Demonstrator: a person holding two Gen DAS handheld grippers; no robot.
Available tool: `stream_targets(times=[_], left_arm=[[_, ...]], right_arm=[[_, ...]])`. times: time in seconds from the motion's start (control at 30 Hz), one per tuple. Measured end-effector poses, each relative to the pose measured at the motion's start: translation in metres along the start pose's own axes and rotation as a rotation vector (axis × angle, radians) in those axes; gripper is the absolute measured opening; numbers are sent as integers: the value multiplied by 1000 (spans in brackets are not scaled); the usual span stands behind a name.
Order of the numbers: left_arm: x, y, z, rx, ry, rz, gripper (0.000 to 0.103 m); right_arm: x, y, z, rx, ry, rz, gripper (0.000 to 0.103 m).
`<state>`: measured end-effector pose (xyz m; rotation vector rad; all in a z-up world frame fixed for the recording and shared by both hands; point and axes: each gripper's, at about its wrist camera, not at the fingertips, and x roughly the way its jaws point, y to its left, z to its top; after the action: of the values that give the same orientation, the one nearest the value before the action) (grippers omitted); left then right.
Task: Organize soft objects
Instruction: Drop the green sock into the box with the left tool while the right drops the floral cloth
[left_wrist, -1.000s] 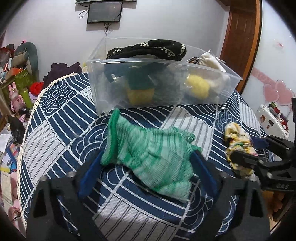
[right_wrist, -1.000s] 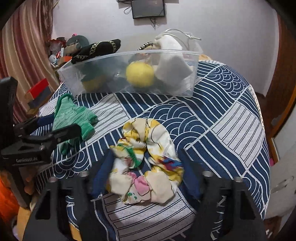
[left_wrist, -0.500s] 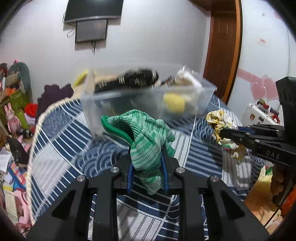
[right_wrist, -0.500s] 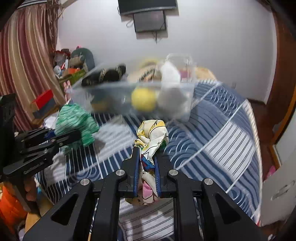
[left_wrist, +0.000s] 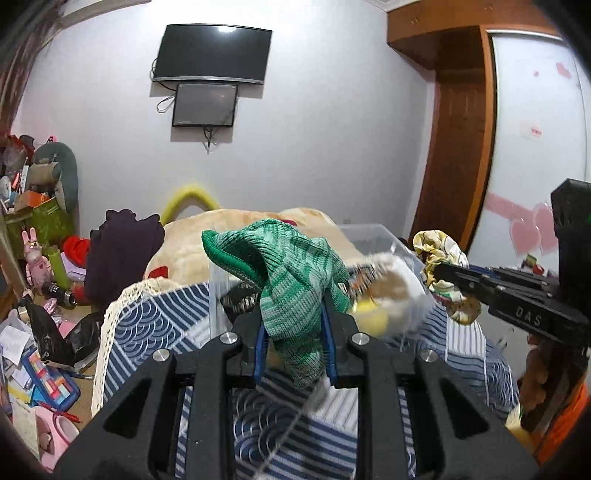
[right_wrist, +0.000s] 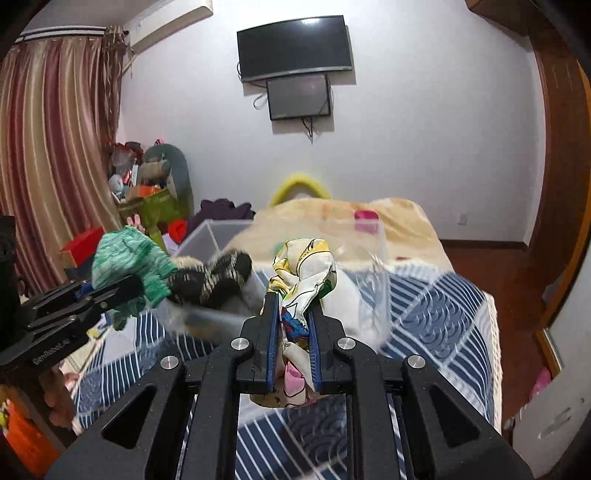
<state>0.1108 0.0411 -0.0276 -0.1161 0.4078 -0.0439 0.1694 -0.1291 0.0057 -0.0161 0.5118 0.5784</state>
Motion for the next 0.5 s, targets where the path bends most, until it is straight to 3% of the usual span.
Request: stream_targets(times=[0.23,0.3,0.5], left_arm=[[39,3,12,-30,46,-32,24],[53,4,14,-39,75,-68,24],[89,1,9,-31,163,-83,25]], right_arm=[[34,12,14,-13,11,8,13],[44,13,14,-15,30,9,13],[68,11,6,-9,97,-5,13]])
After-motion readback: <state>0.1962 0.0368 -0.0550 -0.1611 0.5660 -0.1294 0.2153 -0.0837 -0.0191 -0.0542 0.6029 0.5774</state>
